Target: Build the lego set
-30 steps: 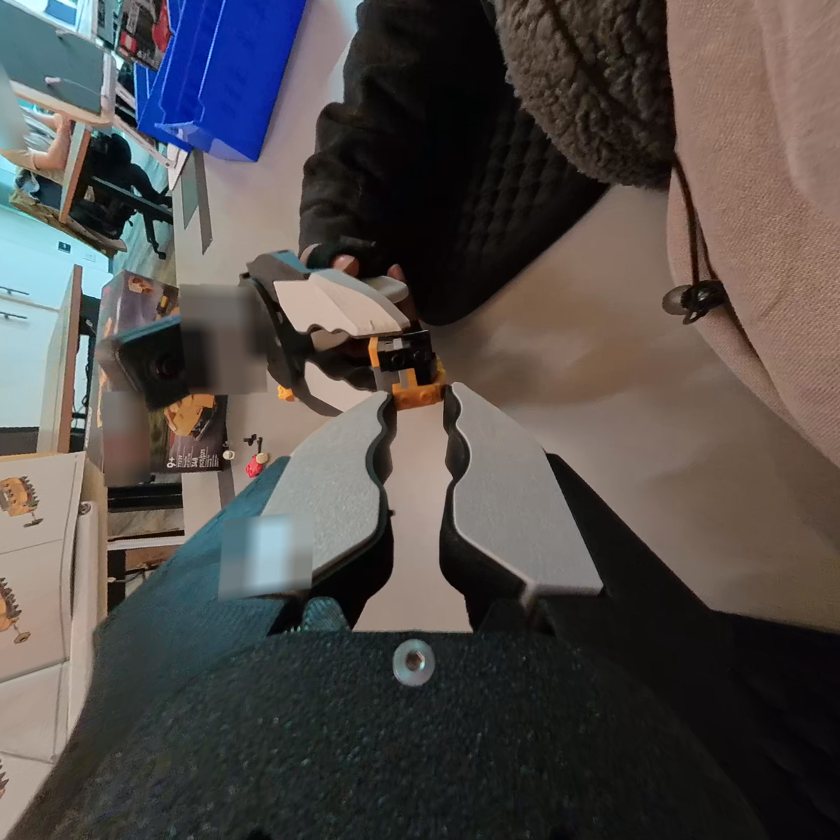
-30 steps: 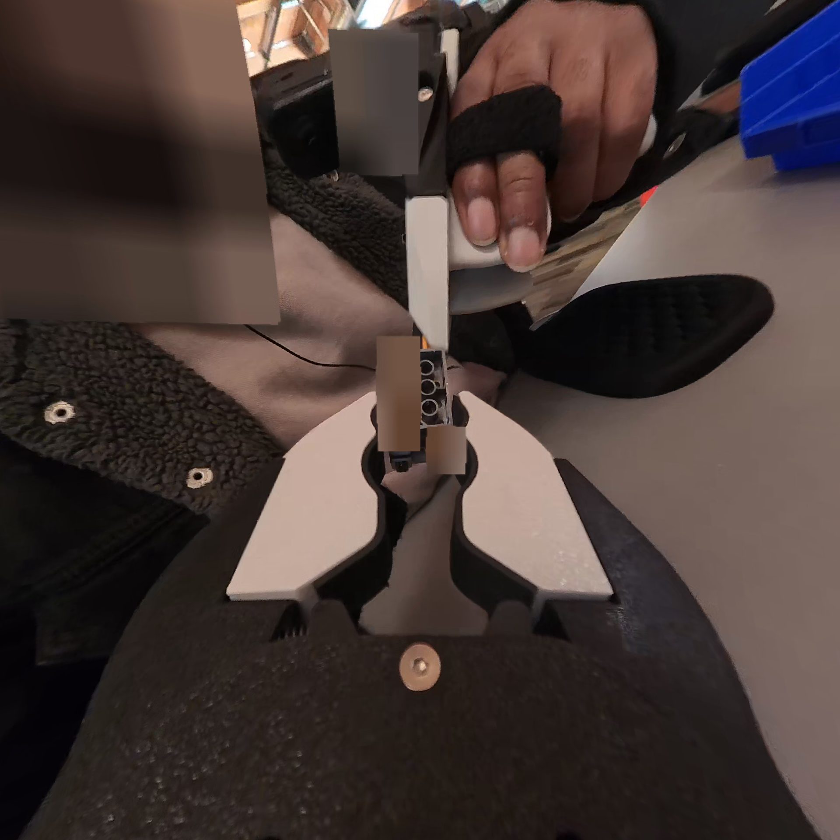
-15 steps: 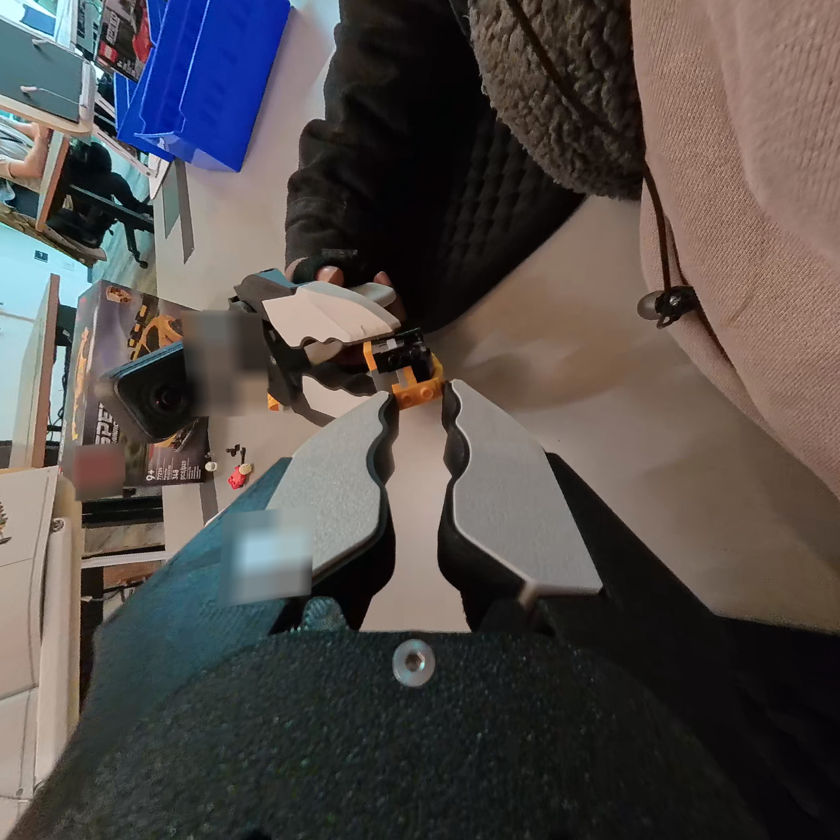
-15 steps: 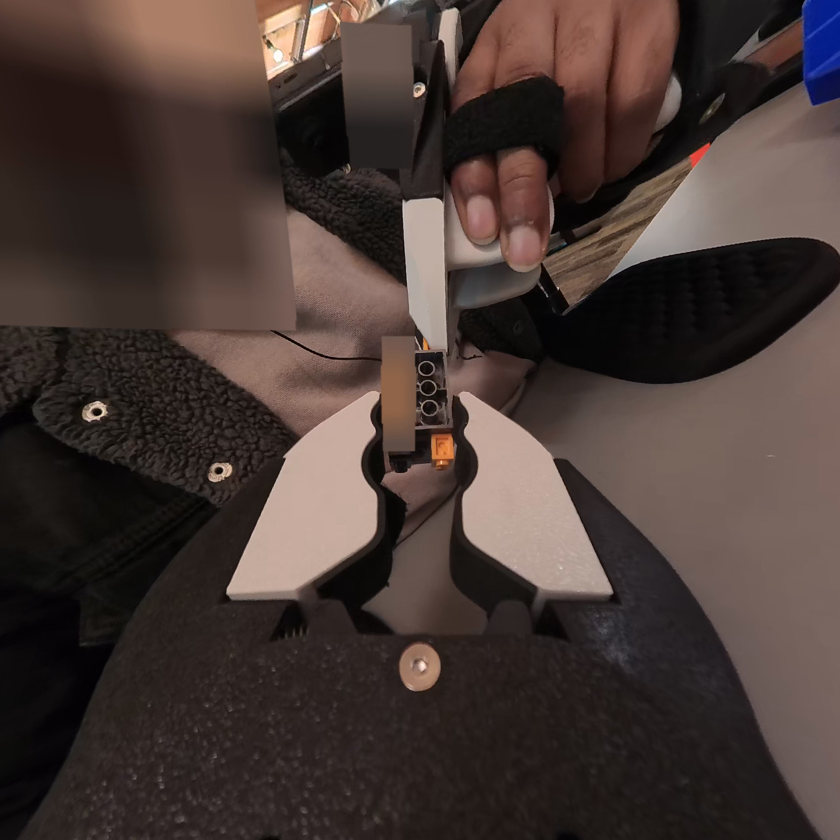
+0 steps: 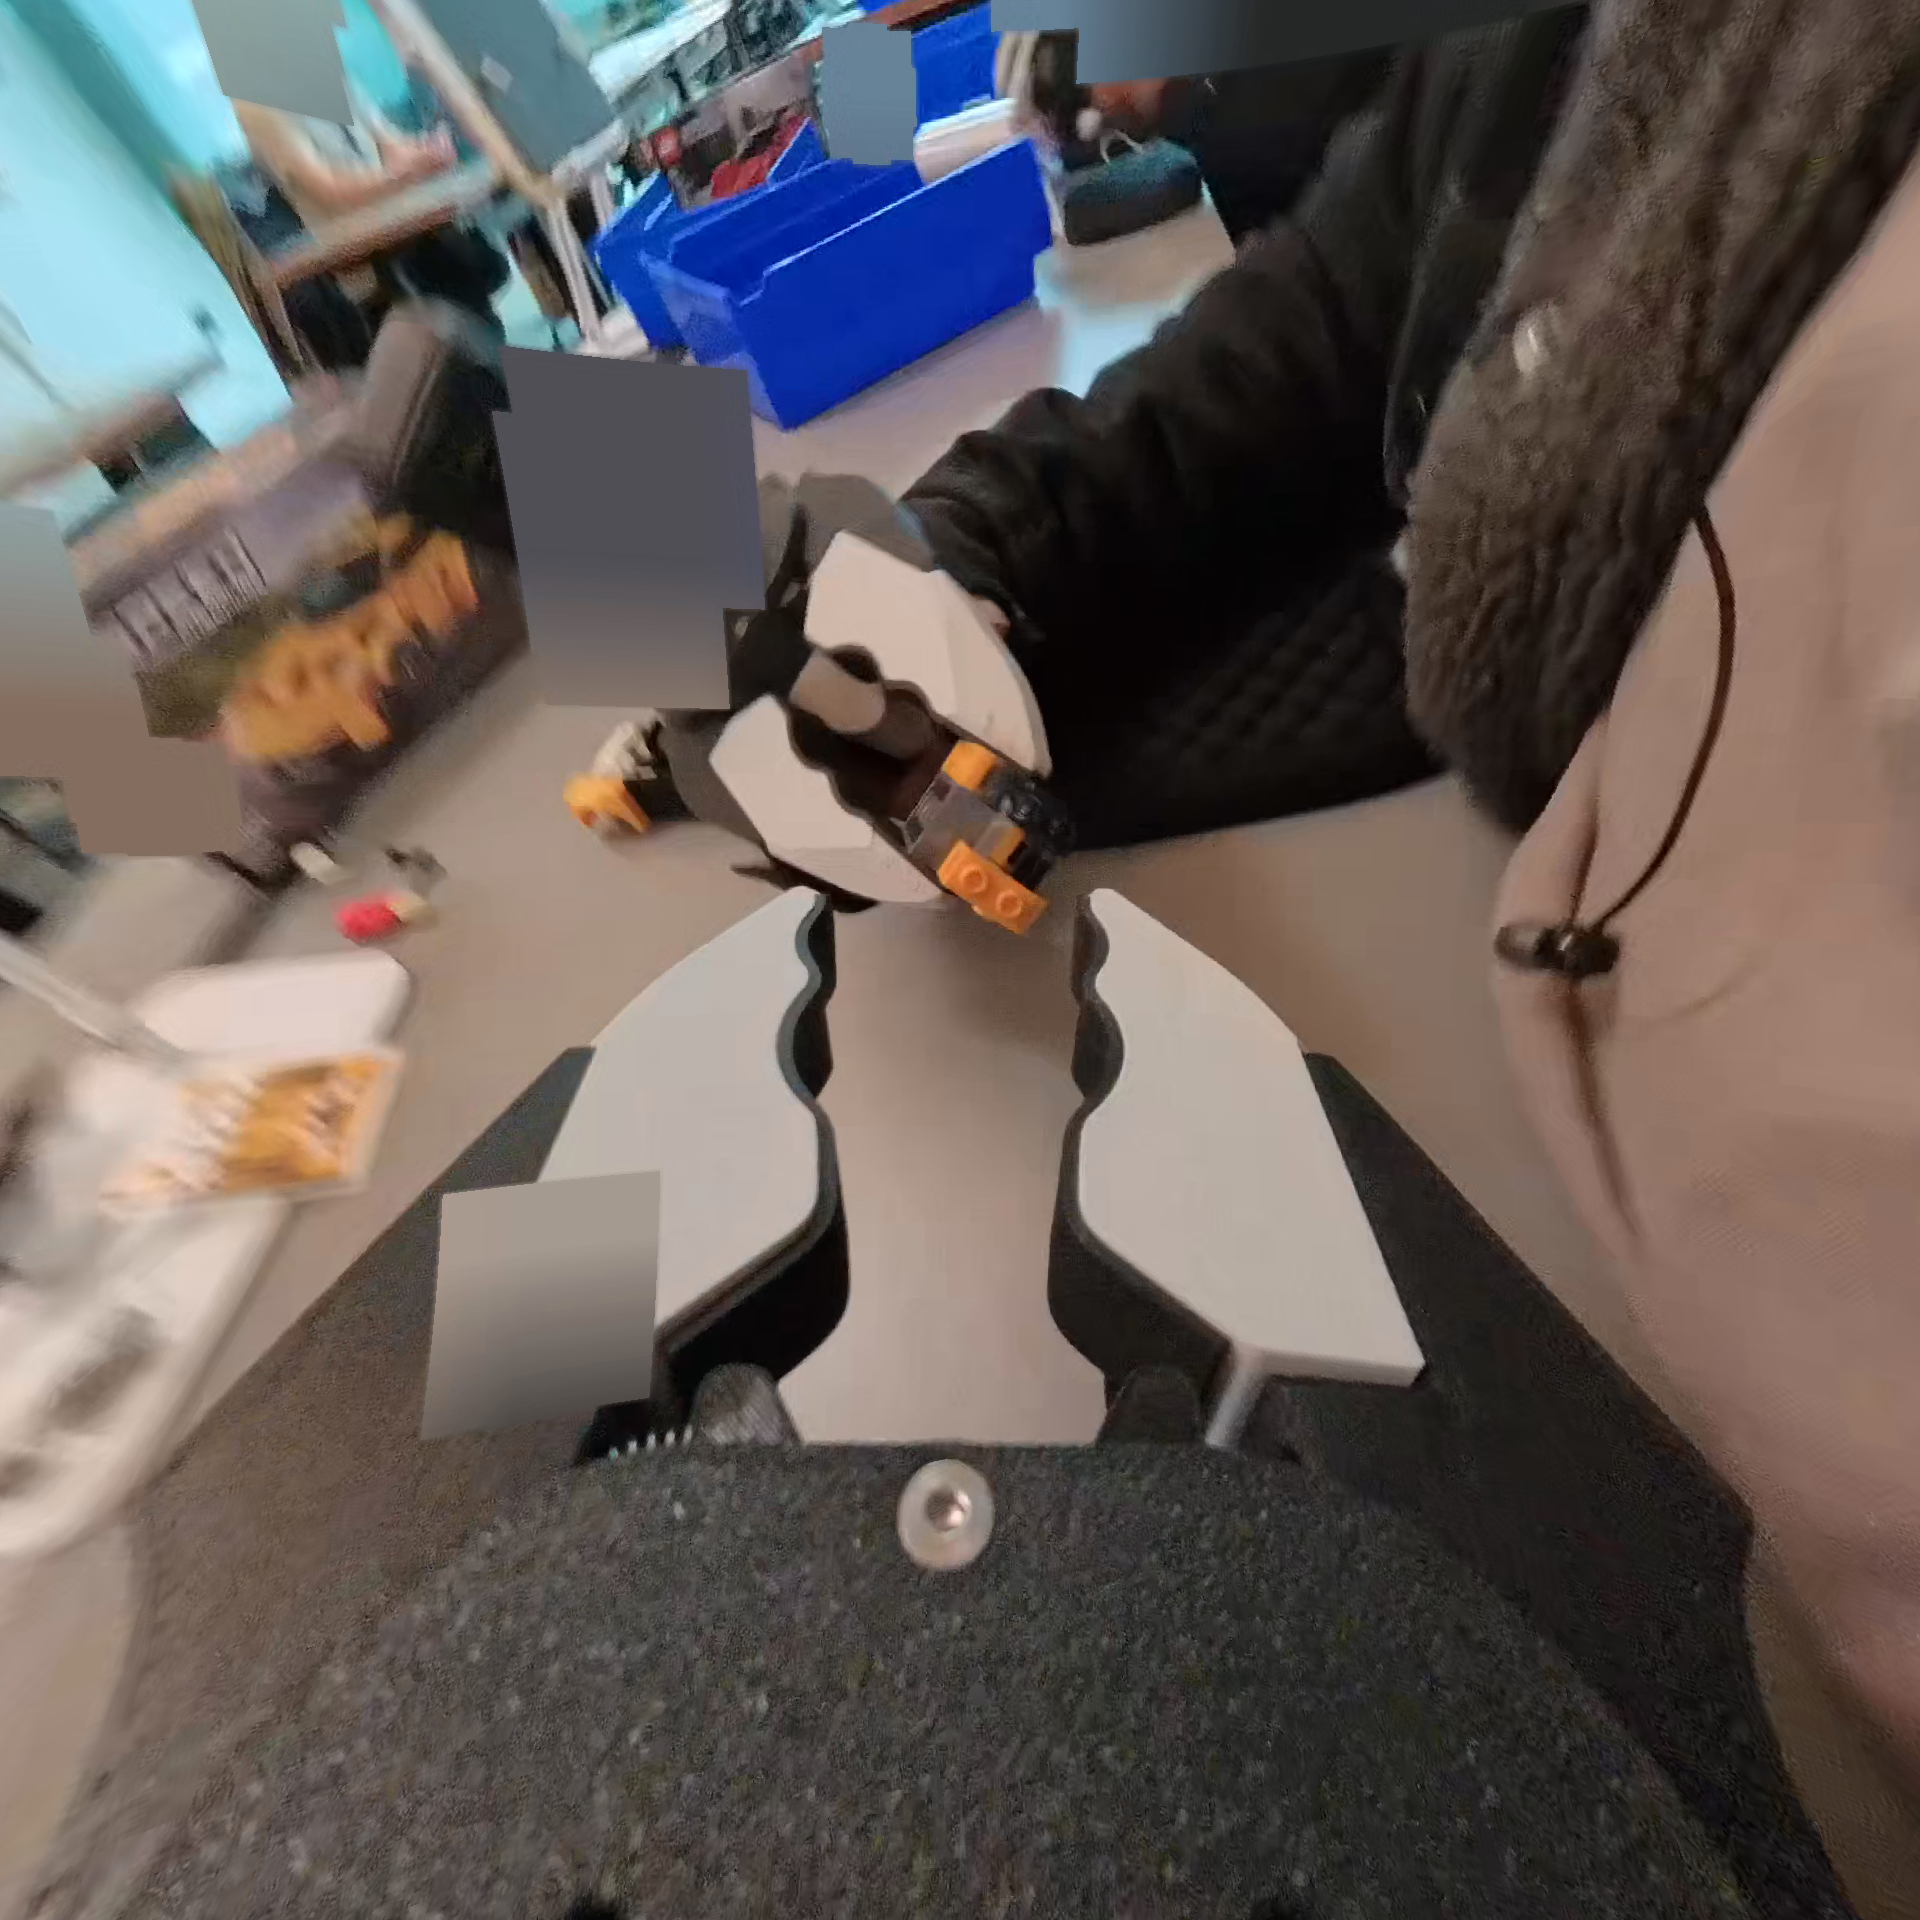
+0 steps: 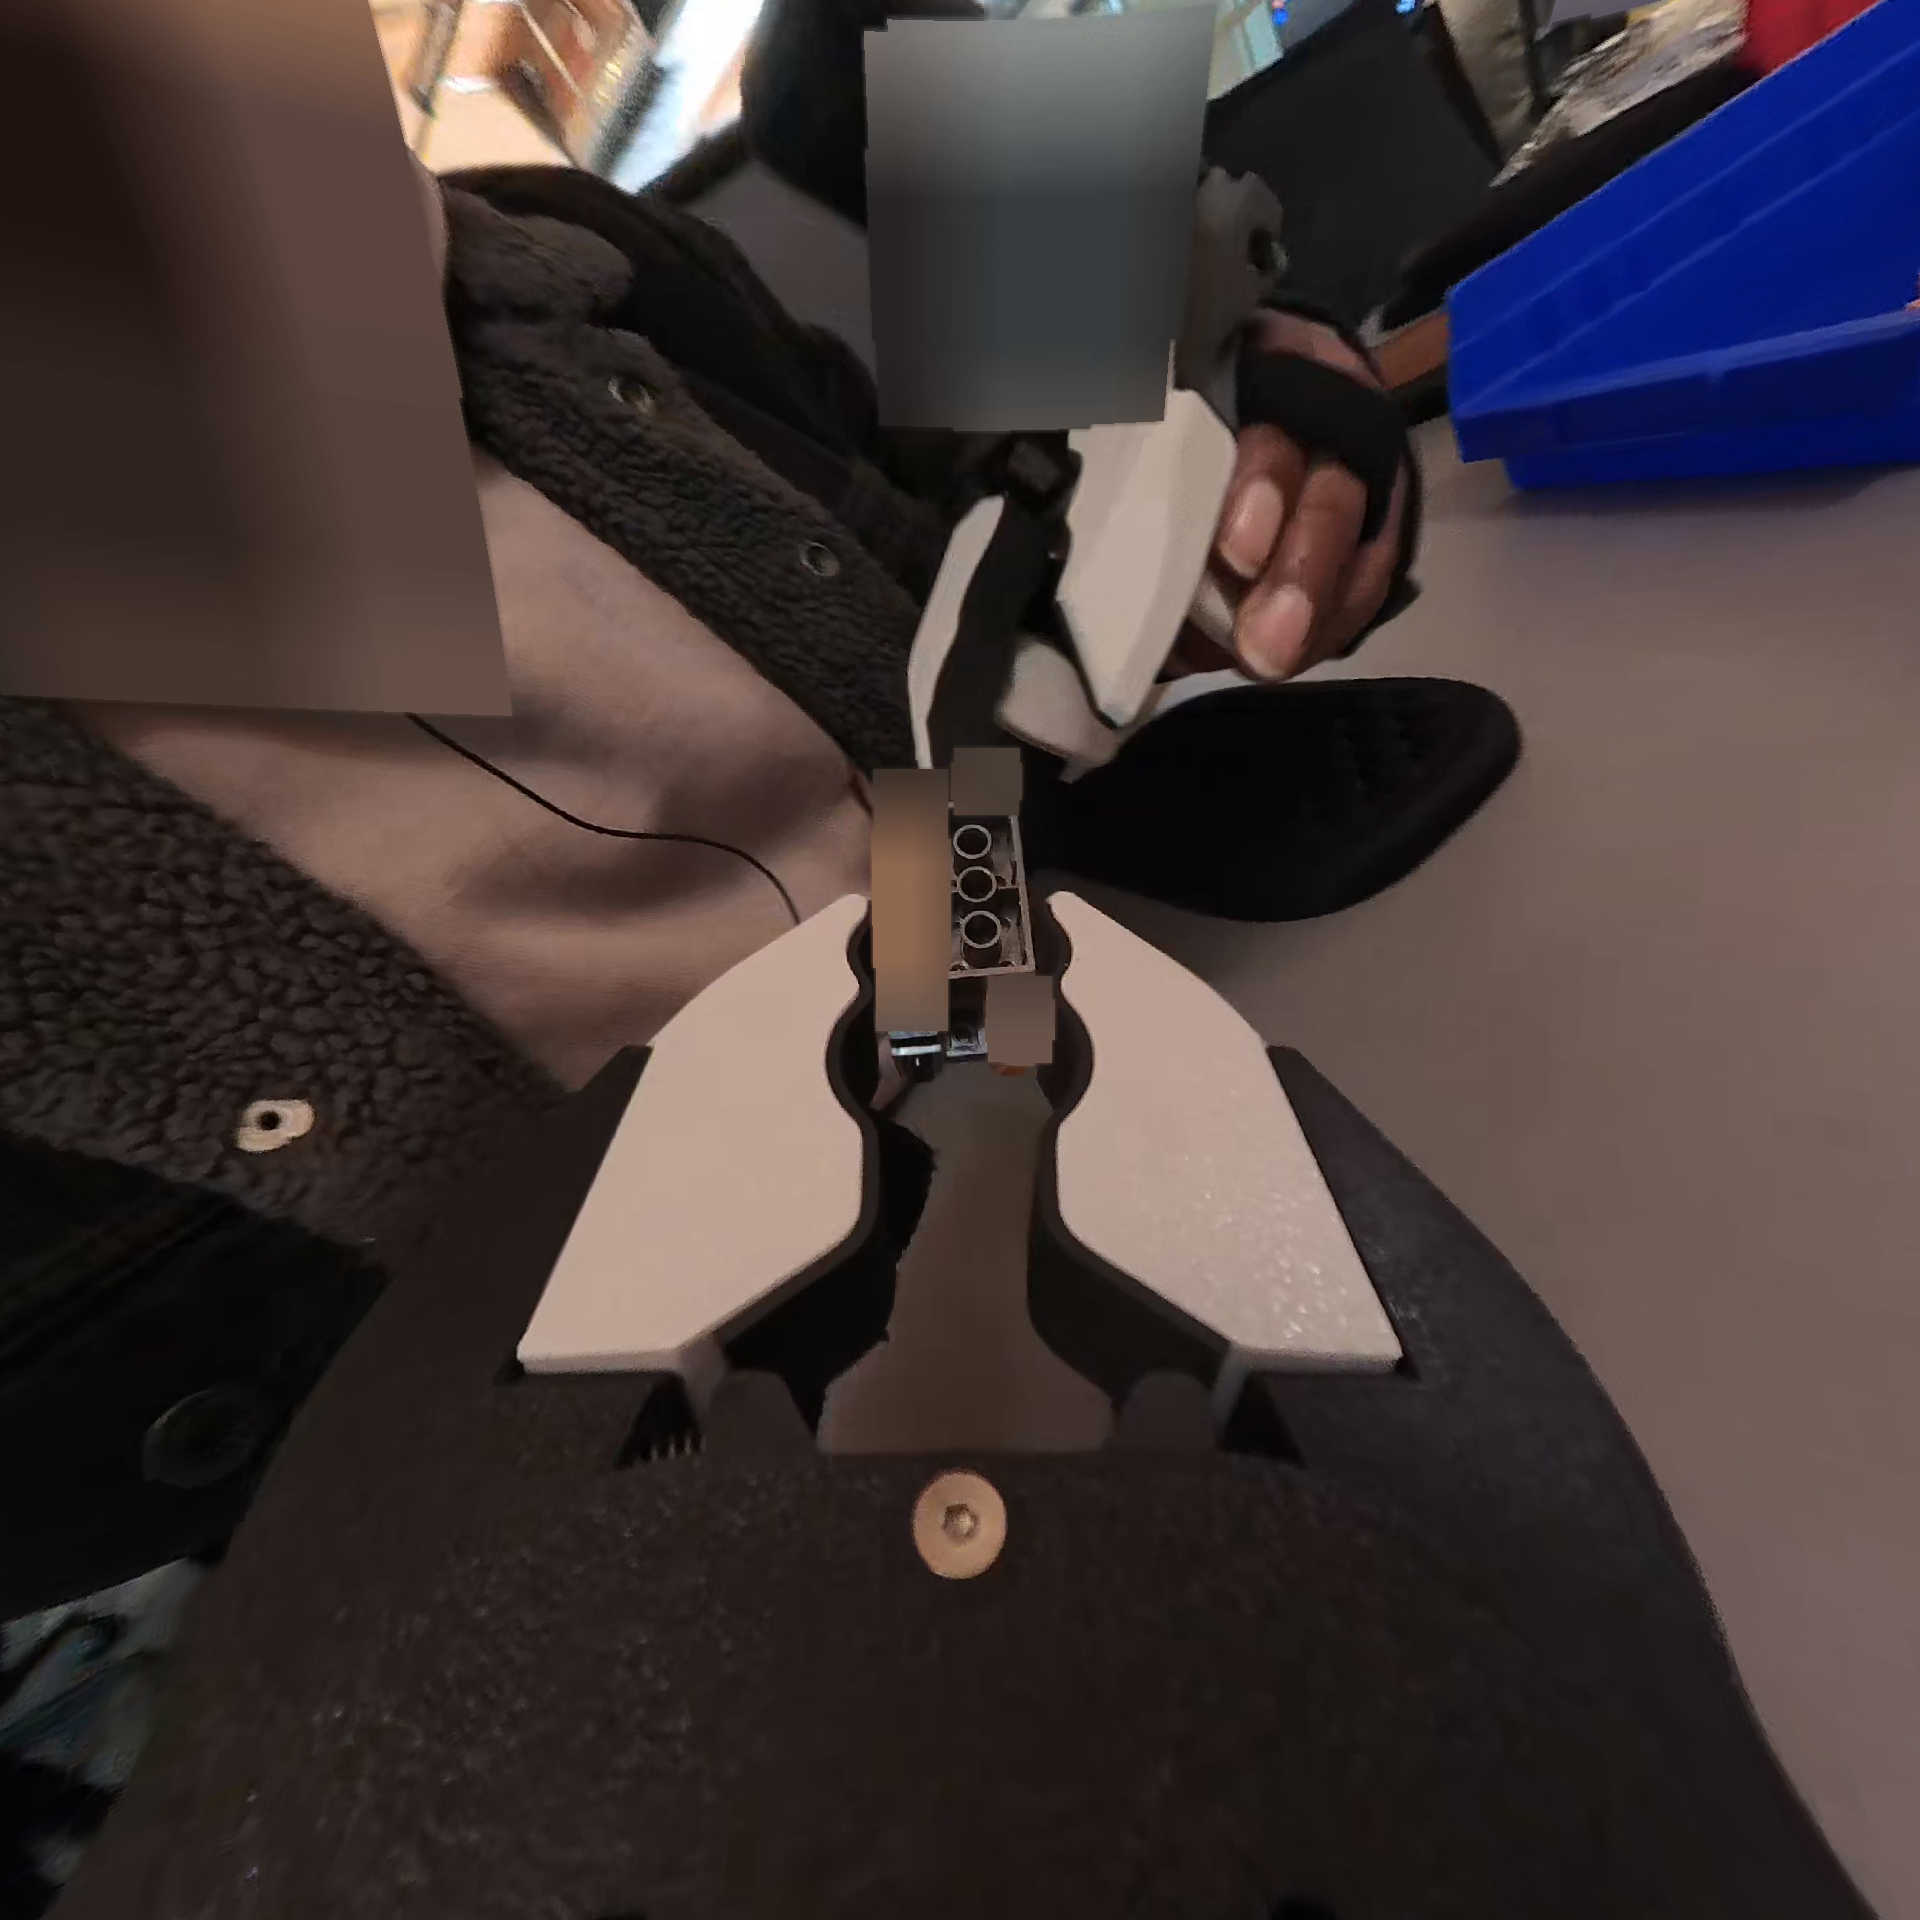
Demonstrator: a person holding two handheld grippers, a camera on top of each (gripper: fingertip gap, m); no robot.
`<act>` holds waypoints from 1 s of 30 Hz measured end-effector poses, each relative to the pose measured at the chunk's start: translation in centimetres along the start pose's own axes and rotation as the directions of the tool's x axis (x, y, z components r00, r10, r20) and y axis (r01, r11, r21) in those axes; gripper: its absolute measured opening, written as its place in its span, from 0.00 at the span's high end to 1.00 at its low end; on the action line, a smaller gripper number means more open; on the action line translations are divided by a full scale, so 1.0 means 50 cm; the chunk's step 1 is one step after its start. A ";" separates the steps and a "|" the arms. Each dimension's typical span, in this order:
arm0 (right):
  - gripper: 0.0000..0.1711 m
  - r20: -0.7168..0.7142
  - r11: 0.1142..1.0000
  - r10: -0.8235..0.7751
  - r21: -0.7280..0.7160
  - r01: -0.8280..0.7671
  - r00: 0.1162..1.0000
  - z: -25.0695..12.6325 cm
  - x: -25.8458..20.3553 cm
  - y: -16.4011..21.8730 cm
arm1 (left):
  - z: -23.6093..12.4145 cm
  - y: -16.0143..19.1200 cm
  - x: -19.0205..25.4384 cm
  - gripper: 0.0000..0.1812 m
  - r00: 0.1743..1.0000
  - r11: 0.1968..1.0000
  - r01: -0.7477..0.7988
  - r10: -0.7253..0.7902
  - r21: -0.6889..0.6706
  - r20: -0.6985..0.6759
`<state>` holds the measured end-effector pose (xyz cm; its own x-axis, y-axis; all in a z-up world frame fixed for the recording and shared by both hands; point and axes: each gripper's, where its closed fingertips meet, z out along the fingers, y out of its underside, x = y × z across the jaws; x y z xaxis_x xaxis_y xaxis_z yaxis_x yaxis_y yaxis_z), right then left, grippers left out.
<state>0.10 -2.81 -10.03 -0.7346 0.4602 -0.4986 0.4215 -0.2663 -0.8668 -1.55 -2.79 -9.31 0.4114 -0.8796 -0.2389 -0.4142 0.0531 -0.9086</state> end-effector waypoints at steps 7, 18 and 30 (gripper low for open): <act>0.84 -0.114 0.996 -0.087 0.003 0.088 0.990 -0.003 0.021 -0.009 | -0.006 0.003 -0.013 0.82 0.955 0.952 0.296 -0.293 0.078 -0.051; 0.84 -0.574 0.562 -0.798 -0.597 0.572 0.184 -0.061 0.115 -0.069 | 0.014 0.019 -0.073 0.68 0.514 0.500 0.858 -0.824 0.119 -0.239; 0.84 -0.335 0.173 -0.904 -0.853 0.492 -0.264 -0.045 0.112 -0.076 | 0.021 0.036 -0.106 0.86 0.777 0.764 0.630 -0.621 0.139 -0.107</act>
<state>-4.43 2.66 -9.55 -0.0090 0.4035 0.9149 0.1647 0.9031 -0.3967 -3.62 2.48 -10.03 0.4897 -0.7667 0.4150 0.0558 -0.4475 -0.8925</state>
